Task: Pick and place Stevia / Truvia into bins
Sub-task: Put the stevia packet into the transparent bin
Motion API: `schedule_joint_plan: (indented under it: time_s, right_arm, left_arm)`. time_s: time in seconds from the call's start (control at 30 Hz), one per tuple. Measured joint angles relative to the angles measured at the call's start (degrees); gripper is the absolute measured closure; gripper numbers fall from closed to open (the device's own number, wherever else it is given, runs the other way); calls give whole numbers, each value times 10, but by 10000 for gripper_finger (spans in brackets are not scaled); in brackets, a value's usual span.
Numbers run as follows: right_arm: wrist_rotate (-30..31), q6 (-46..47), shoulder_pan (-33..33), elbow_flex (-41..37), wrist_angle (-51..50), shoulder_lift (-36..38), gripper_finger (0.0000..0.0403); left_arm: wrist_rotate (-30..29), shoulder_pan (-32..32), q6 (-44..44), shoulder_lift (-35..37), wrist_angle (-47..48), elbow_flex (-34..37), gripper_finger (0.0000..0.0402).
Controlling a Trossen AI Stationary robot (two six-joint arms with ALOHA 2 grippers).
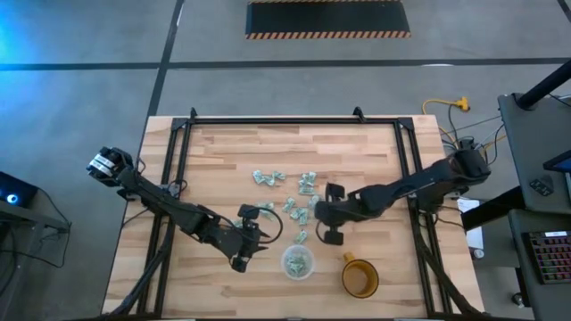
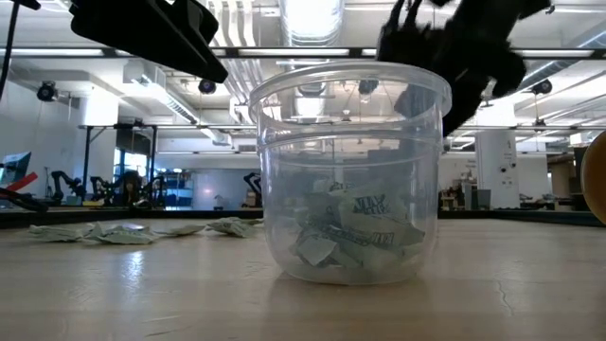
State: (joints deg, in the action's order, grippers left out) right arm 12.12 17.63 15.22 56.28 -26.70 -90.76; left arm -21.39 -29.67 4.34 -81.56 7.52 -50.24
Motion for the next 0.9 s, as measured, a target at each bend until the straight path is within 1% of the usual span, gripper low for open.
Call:
schedule_joint_plan:
  time_s: [0.1, 0.2, 0.33, 0.57, 0.63, 0.73, 0.8, 0.9]
  right_arm:
    - [5, 0, 24, 6, -1, 10, 394]
    - [28, -10, 46, 17, 5, 14, 394]
    - [30, -25, 65, 33, 17, 12, 394]
    - [28, -82, 94, 41, 97, 11, 394]
    - [12, -109, 101, 40, 131, 10, 394]
    - [-31, -147, 107, 37, 162, 3, 394]
    - [-57, -162, 108, 37, 178, -4, 394]
    - [-79, -175, 108, 37, 192, -19, 394]
  left_arm:
    - [0, 0, 0, 0, 0, 0, 272]
    - [0, 0, 0, 0, -1, 0, 272]
    - [0, 0, 0, 0, -1, 1, 272]
    - [0, 0, 0, 0, -2, 2, 272]
    - [0, 0, 1, 0, -1, 4, 272]
    - [0, 0, 13, 0, -1, 6, 272]
    - [0, 0, 13, 0, -1, 8, 272]
    - [0, 0, 14, 0, 0, 10, 272]
